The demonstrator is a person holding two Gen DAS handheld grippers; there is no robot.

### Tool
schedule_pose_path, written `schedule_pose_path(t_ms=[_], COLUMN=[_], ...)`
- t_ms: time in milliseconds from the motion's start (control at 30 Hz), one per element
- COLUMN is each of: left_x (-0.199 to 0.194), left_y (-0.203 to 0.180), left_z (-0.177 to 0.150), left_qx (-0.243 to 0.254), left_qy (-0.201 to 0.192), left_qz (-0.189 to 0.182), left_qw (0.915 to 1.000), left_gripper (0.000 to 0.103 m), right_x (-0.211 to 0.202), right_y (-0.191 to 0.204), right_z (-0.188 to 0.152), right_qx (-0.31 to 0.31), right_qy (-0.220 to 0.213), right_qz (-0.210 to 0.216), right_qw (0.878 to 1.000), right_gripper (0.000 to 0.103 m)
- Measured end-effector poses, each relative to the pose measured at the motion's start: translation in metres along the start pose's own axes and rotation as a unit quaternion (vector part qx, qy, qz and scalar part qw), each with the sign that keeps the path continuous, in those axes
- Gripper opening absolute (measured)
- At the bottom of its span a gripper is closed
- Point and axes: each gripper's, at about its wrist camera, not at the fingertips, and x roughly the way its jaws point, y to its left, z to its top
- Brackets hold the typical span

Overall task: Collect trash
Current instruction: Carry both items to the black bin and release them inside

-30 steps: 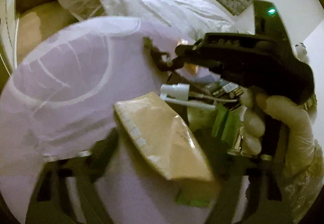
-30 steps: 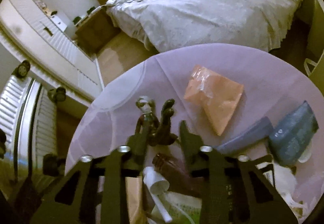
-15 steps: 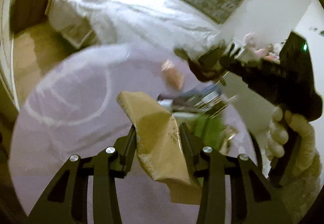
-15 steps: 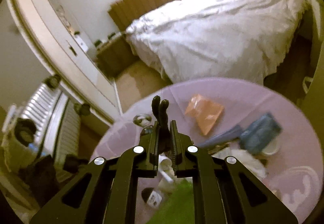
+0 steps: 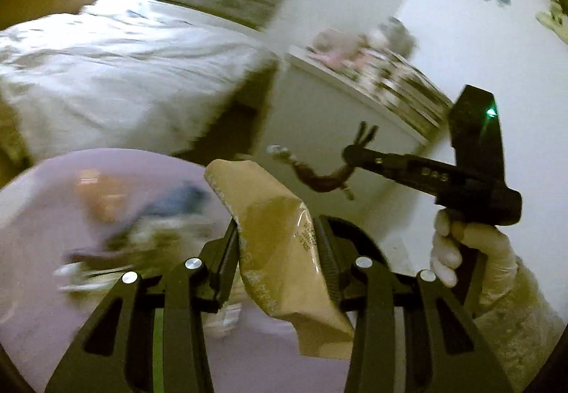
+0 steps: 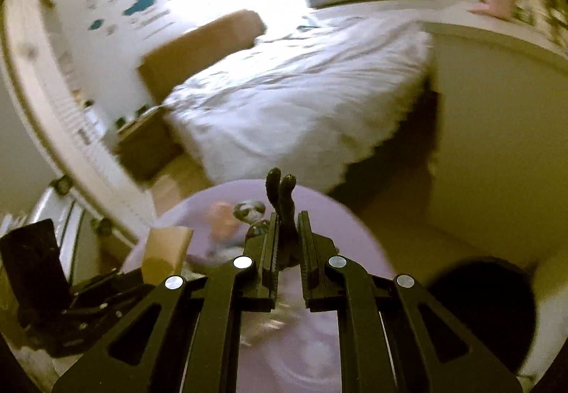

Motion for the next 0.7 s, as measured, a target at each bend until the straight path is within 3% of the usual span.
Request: schedule_pose_path(t_ms=[233, 400, 700], left_x=[0.092, 0.147, 0.206], left_y=[-0.049, -0.078, -0.097], left_z=[-0.001, -0.009, -0.017], left_qx=[0.036, 0.057, 0.066], left_qy=[0.068, 0.112, 0.158], left_qz=[-0.071, -0.087, -0.09], left_qw=[0.9945, 0.9883, 0.9811], left_gripper=[0.042, 0.042, 0.042], right_x=[-0.016, -0.01, 0.009], right_y=[-0.1, -0.165, -0.218], right_z=[-0.026, -0.053, -0.086], right_qx=[0.06, 0.118, 0.159], right_qy=[0.007, 0.024, 0.05], right_qz=[-0.079, -0.112, -0.142], right_qw=[0.995, 0.986, 0.976], right_gripper=[0.011, 0.011, 0.011])
